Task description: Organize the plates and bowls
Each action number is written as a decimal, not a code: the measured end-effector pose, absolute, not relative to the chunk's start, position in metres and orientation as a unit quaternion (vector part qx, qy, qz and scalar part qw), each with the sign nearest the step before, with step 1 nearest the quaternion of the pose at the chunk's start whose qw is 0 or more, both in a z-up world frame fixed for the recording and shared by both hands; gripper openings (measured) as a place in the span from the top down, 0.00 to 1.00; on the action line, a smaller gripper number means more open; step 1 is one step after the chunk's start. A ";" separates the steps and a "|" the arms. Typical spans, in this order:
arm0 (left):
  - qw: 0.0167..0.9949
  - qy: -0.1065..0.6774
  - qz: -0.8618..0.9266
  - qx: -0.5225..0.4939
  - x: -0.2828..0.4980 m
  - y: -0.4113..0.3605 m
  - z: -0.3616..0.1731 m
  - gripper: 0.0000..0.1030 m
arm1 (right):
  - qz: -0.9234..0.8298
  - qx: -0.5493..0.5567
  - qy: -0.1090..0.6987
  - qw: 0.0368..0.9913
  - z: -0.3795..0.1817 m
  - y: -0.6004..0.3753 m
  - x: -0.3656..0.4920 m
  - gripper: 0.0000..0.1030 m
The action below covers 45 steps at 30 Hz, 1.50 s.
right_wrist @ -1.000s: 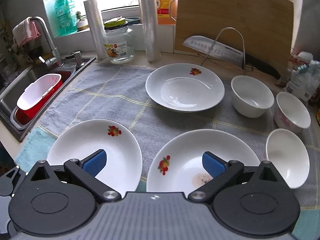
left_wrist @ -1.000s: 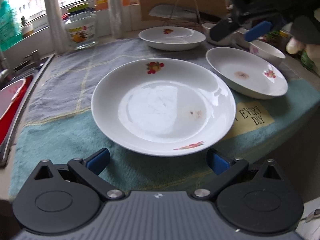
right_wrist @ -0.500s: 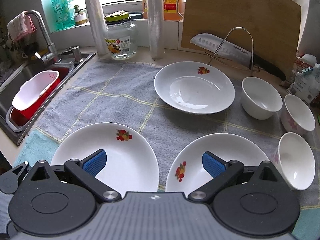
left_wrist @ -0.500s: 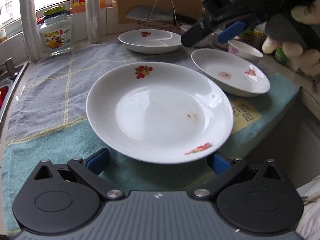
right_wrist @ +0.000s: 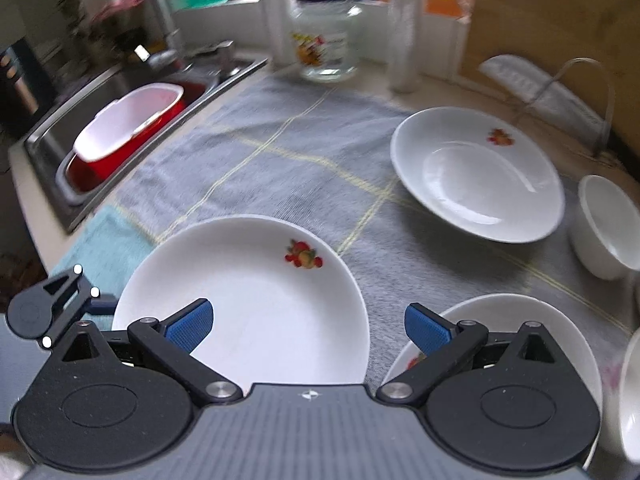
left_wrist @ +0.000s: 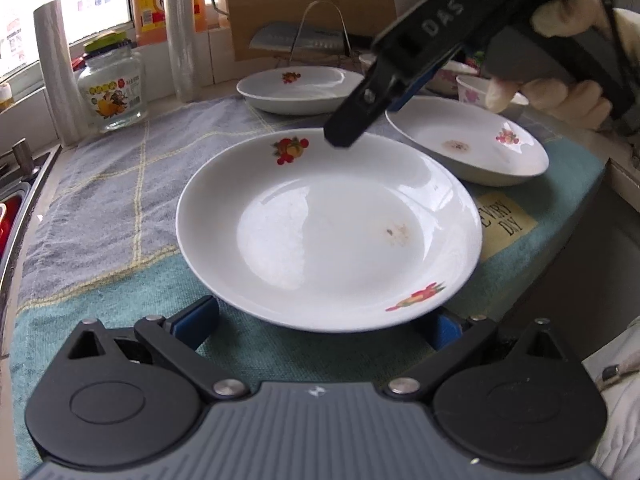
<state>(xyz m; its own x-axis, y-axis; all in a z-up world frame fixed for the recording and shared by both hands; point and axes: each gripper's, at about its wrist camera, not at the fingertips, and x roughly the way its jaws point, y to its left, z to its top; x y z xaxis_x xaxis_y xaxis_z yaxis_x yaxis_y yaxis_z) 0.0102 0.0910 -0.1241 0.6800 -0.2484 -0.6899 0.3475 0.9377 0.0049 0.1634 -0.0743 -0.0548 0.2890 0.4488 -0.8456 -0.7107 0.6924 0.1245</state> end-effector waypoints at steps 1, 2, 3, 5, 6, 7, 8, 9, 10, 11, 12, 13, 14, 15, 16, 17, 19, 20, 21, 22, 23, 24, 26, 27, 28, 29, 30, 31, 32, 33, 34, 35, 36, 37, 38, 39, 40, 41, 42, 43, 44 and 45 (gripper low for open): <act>0.917 0.359 -0.163 0.066 0.008 0.092 -0.125 0.00 | 0.376 -0.142 0.474 0.783 -0.057 -0.073 0.166 0.00; 0.919 0.353 -0.163 0.065 0.006 0.093 -0.126 0.00 | 0.388 -0.146 0.478 0.775 -0.059 -0.071 0.168 0.00; 0.920 0.351 -0.162 0.065 0.006 0.093 -0.127 0.00 | 0.397 -0.149 0.481 0.767 -0.062 -0.070 0.171 0.00; 0.919 0.354 -0.160 0.065 0.005 0.093 -0.125 0.00 | 0.411 -0.157 0.493 0.751 -0.068 -0.067 0.176 0.00; 0.918 0.358 -0.159 0.066 0.006 0.092 -0.124 0.00 | 0.416 -0.160 0.498 0.744 -0.071 -0.066 0.179 0.00; 0.916 0.362 -0.158 0.068 0.007 0.092 -0.123 0.00 | 0.422 -0.161 0.503 0.737 -0.074 -0.065 0.182 0.00; 0.915 0.366 -0.158 0.069 0.009 0.091 -0.123 0.00 | 0.429 -0.162 0.509 0.729 -0.077 -0.064 0.184 0.00; 0.914 0.367 -0.158 0.071 0.009 0.091 -0.122 0.00 | 0.435 -0.162 0.514 0.722 -0.080 -0.064 0.187 0.00; 0.914 0.367 -0.158 0.075 0.009 0.090 -0.122 0.00 | 0.440 -0.161 0.518 0.715 -0.082 -0.064 0.189 0.00; 0.913 0.368 -0.157 0.079 0.009 0.090 -0.121 0.00 | 0.445 -0.158 0.523 0.709 -0.084 -0.064 0.192 0.00; 0.912 0.368 -0.158 0.084 0.009 0.089 -0.121 0.01 | 0.451 -0.154 0.529 0.702 -0.085 -0.064 0.194 0.00; 0.912 0.368 -0.159 0.090 0.010 0.088 -0.120 0.01 | 0.457 -0.148 0.534 0.695 -0.087 -0.065 0.196 0.00; 0.911 0.367 -0.161 0.095 0.010 0.088 -0.120 0.01 | 0.461 -0.143 0.540 0.689 -0.089 -0.065 0.198 0.00; 0.910 0.368 -0.163 0.097 0.011 0.089 -0.119 0.01 | 0.464 -0.140 0.544 0.685 -0.090 -0.066 0.199 0.00; 0.909 0.369 -0.165 0.098 0.011 0.090 -0.119 0.01 | 0.468 -0.138 0.547 0.680 -0.090 -0.066 0.200 0.00; 0.908 0.370 -0.167 0.100 0.012 0.090 -0.119 0.01 | 0.472 -0.135 0.547 0.678 -0.091 -0.066 0.200 0.01; 0.907 0.370 -0.172 0.102 0.013 0.090 -0.119 0.01 | 0.477 -0.132 0.550 0.672 -0.092 -0.065 0.203 0.05; 0.906 0.371 -0.174 0.104 0.013 0.090 -0.119 0.01 | 0.479 -0.129 0.550 0.671 -0.092 -0.066 0.204 0.05; 0.906 0.370 -0.176 0.106 0.014 0.090 -0.119 0.01 | 0.480 -0.128 0.550 0.671 -0.092 -0.066 0.205 0.06; 0.905 0.370 -0.178 0.108 0.014 0.090 -0.119 0.01 | 0.481 -0.127 0.551 0.670 -0.092 -0.066 0.205 0.06; 0.905 0.371 -0.180 0.107 0.015 0.090 -0.119 0.01 | 0.482 -0.126 0.551 0.670 -0.092 -0.066 0.207 0.07; 0.904 0.373 -0.182 0.106 0.016 0.090 -0.119 0.01 | 0.483 -0.123 0.552 0.668 -0.092 -0.067 0.207 0.07; 0.902 0.375 -0.187 0.108 0.017 0.090 -0.118 0.01 | 0.485 -0.122 0.553 0.666 -0.092 -0.067 0.208 0.07; 0.901 0.374 -0.191 0.110 0.017 0.090 -0.117 0.01 | 0.486 -0.122 0.553 0.666 -0.092 -0.067 0.208 0.07; 0.900 0.374 -0.193 0.113 0.017 0.090 -0.117 0.01 | 0.487 -0.122 0.553 0.665 -0.093 -0.065 0.208 0.07; 0.899 0.373 -0.195 0.116 0.017 0.090 -0.116 0.01 | 0.488 -0.122 0.553 0.664 -0.093 -0.064 0.208 0.07; 0.898 0.374 -0.197 0.119 0.017 0.089 -0.116 0.01 | 0.487 -0.123 0.553 0.665 -0.093 -0.064 0.208 0.07; 0.897 0.375 -0.199 0.122 0.018 0.089 -0.115 0.01 | 0.487 -0.124 0.553 0.664 -0.093 -0.064 0.207 0.07; 0.896 0.377 -0.200 0.121 0.019 0.089 -0.115 0.01 | 0.487 -0.124 0.553 0.664 -0.093 -0.064 0.207 0.07; 0.896 0.378 -0.201 0.121 0.019 0.089 -0.115 0.01 | 0.487 -0.121 0.555 0.664 -0.093 -0.064 0.208 0.07; 0.895 0.379 -0.201 0.121 0.020 0.089 -0.114 0.01 | 0.487 -0.120 0.556 0.663 -0.093 -0.065 0.208 0.07; 0.894 0.380 -0.202 0.122 0.020 0.089 -0.114 0.01 | 0.486 -0.117 0.557 0.663 -0.093 -0.065 0.208 0.07; 0.894 0.381 -0.203 0.122 0.020 0.089 -0.114 0.01 | 0.486 -0.114 0.559 0.663 -0.094 -0.065 0.209 0.07; 0.894 0.381 -0.203 0.122 0.021 0.089 -0.114 0.01 | 0.485 -0.114 0.559 0.662 -0.094 -0.065 0.209 0.07; 0.893 0.382 -0.203 0.123 0.022 0.089 -0.113 0.01 | 0.485 -0.116 0.559 0.663 -0.094 -0.065 0.208 0.07; 0.893 0.382 -0.203 0.123 0.022 0.089 -0.113 0.01 | 0.484 -0.117 0.559 0.663 -0.093 -0.065 0.207 0.07; 0.893 0.381 -0.204 0.123 0.022 0.089 -0.112 0.01 | 0.483 -0.119 0.559 0.663 -0.093 -0.064 0.207 0.07; 0.894 0.379 -0.205 0.122 0.021 0.089 -0.112 0.01 | 0.483 -0.120 0.558 0.664 -0.093 -0.064 0.207 0.07; 0.894 0.378 -0.205 0.122 0.021 0.089 -0.111 0.01 | 0.482 -0.120 0.558 0.665 -0.093 -0.064 0.207 0.07; 0.894 0.379 -0.206 0.121 0.021 0.090 -0.111 0.01 | 0.482 -0.120 0.557 0.666 -0.092 -0.063 0.207 0.07; 0.894 0.380 -0.205 0.120 0.021 0.090 -0.112 0.01 | 0.482 -0.120 0.556 0.666 -0.091 -0.063 0.206 0.07; 0.893 0.382 -0.204 0.121 0.022 0.090 -0.112 0.01 | 0.483 -0.119 0.555 0.667 -0.090 -0.063 0.206 0.07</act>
<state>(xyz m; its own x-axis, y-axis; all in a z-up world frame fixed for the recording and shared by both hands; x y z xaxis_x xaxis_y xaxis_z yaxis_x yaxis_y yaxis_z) 0.0217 0.0904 -0.1118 0.6256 -0.2725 -0.7310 0.4568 0.8875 0.0600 0.2060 -0.0632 -0.0898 -0.0831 0.5130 -0.8544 -0.7760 0.5045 0.3784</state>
